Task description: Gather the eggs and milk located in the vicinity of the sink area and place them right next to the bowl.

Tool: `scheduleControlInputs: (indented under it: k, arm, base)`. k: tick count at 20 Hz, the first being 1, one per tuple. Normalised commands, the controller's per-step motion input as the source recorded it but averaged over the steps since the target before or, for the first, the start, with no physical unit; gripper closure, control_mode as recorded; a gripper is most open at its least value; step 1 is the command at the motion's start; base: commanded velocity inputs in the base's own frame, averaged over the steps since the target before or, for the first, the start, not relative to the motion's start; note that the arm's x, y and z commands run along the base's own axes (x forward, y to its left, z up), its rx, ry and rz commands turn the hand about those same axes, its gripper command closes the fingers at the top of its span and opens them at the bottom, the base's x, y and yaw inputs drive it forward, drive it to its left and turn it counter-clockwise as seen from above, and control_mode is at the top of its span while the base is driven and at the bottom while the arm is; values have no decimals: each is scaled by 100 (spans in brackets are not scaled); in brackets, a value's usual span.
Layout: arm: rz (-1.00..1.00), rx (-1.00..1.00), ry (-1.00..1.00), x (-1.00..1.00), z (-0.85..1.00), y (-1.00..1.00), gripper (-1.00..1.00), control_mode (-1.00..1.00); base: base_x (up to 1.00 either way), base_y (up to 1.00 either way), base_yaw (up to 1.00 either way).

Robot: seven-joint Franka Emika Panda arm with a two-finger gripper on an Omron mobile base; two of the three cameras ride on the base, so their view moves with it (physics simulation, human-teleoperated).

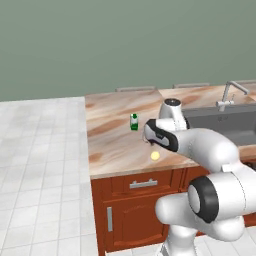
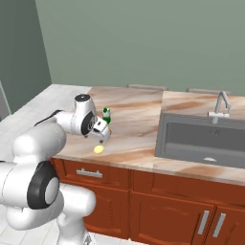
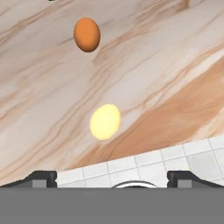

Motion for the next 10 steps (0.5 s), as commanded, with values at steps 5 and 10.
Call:
scheduleControlInputs:
  k: [5,10]
  arm:
    - [0,0,7,22,-15,0,-100,-100]
    - [0,0,6,24,-51,0,-100,-100]
  base:
    - [0,0,0]
    - [0,0,0]
